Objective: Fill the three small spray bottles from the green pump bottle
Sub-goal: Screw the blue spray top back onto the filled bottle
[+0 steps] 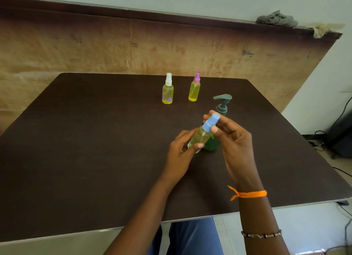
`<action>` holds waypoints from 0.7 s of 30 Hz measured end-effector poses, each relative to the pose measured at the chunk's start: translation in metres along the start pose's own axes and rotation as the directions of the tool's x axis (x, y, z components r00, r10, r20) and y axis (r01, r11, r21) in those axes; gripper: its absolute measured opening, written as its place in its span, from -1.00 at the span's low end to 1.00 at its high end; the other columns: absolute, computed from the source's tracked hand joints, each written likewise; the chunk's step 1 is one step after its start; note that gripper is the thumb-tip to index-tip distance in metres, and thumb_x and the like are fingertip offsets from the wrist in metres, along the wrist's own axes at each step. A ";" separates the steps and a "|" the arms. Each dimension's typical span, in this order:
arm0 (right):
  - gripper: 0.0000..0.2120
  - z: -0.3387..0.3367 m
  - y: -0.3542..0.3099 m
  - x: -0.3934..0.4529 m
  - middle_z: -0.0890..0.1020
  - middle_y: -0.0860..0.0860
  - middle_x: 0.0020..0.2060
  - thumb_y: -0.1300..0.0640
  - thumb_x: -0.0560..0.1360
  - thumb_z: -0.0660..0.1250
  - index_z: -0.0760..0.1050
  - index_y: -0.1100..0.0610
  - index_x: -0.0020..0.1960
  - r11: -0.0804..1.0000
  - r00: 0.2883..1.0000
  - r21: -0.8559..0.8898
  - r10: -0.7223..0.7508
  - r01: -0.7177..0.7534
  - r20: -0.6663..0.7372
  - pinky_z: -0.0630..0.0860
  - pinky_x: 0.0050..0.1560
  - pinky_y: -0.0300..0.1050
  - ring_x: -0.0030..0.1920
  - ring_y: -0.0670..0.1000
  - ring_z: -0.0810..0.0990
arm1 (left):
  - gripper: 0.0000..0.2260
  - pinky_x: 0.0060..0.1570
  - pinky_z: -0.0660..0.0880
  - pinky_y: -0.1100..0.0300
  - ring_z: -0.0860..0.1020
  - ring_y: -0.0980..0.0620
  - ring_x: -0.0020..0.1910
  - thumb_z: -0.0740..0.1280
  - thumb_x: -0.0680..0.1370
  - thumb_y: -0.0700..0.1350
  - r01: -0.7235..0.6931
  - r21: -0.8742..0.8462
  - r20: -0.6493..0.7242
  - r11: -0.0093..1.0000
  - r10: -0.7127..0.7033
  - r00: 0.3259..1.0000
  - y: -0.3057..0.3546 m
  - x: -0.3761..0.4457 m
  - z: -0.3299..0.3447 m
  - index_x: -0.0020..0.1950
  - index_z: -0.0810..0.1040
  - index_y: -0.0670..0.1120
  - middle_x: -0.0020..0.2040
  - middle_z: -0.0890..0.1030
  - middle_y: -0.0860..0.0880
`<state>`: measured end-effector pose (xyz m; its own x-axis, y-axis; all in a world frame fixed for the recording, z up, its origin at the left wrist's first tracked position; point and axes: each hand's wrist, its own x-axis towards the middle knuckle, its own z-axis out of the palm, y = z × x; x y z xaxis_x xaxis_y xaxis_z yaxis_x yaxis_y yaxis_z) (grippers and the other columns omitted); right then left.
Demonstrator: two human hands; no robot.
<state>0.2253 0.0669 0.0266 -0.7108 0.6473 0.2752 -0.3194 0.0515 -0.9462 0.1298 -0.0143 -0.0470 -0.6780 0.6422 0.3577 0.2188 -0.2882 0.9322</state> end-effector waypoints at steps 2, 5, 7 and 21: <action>-0.71 0.003 0.000 0.002 0.70 -0.06 -0.11 0.40 0.40 0.37 0.56 0.13 0.06 0.999 0.997 -0.042 -0.010 0.007 -0.078 0.57 -0.02 -0.29 -0.02 -0.10 0.66 | -0.68 -0.02 0.54 0.12 0.54 0.11 0.03 0.36 0.42 0.01 -0.006 0.013 -0.006 1.000 0.006 1.000 0.000 -0.001 0.000 0.17 0.54 0.19 -0.06 0.56 0.25; -0.71 0.006 0.003 0.002 0.63 0.02 -0.12 0.27 0.34 0.46 0.56 0.15 0.04 0.990 0.989 -0.138 -0.040 0.020 -0.141 0.56 -0.06 -0.25 -0.11 -0.08 0.62 | -0.69 0.02 0.51 -0.14 0.53 0.02 0.03 0.35 0.43 0.03 -0.021 0.062 0.013 0.998 0.021 1.000 -0.001 -0.001 0.002 0.17 0.54 0.26 -0.06 0.54 0.28; -0.69 0.005 0.003 0.001 0.63 0.00 -0.07 0.17 0.36 0.42 0.53 0.14 0.10 0.994 0.993 -0.110 -0.029 0.017 -0.112 0.56 -0.04 -0.29 -0.07 -0.13 0.62 | -0.68 0.00 0.51 -0.15 0.53 0.03 0.02 0.34 0.44 0.04 -0.010 0.061 0.015 0.998 0.009 1.000 -0.001 0.000 0.002 0.19 0.52 0.21 -0.07 0.54 0.27; -0.64 0.003 -0.005 0.002 0.61 0.02 0.05 0.42 0.51 0.23 0.42 0.13 0.23 0.984 0.984 -0.158 -0.049 0.077 0.171 0.52 0.07 -0.32 0.14 -0.12 0.59 | -0.66 -0.02 0.50 0.30 0.55 0.18 0.04 0.34 0.48 -0.07 0.021 -0.024 0.028 0.999 -0.021 0.999 0.006 -0.002 0.002 0.26 0.50 0.02 0.03 0.56 0.06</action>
<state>0.2238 0.0658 0.0321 -0.7908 0.5045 0.3467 -0.2699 0.2209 -0.9372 0.1338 -0.0161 -0.0425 -0.6624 0.6676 0.3398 0.1875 -0.2914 0.9380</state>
